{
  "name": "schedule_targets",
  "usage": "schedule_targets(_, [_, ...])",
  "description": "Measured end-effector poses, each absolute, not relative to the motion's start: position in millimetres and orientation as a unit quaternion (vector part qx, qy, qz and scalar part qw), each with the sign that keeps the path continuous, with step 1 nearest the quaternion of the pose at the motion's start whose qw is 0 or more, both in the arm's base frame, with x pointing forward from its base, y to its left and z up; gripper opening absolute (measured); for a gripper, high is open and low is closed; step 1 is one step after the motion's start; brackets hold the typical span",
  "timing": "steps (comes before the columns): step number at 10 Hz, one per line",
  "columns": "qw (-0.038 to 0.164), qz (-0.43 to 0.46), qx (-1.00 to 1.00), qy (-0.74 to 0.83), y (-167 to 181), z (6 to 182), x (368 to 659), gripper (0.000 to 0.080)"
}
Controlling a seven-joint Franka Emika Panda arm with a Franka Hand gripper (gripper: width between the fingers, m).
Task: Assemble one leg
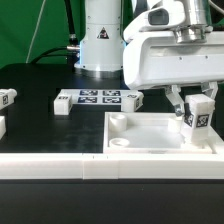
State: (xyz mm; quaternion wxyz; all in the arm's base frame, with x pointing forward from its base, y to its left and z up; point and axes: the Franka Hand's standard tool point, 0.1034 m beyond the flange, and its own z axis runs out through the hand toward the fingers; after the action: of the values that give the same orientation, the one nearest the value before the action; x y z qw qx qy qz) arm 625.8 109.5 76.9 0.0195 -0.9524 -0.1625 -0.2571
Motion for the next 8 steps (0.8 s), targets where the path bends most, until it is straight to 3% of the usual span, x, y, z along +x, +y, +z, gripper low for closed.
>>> schedule_targets(4, [0.016, -0.274, -0.948, -0.160, 107.7, 76.9, 626.0, 0.0292])
schedule_targets(6, [0.016, -0.274, -0.948, -0.160, 107.7, 76.8, 626.0, 0.0541])
schedule_targets(7, [0.016, -0.274, -0.948, -0.160, 107.7, 76.8, 626.0, 0.0615])
schedule_targets(8, [0.016, -0.274, -0.948, -0.160, 107.7, 76.8, 626.0, 0.0615])
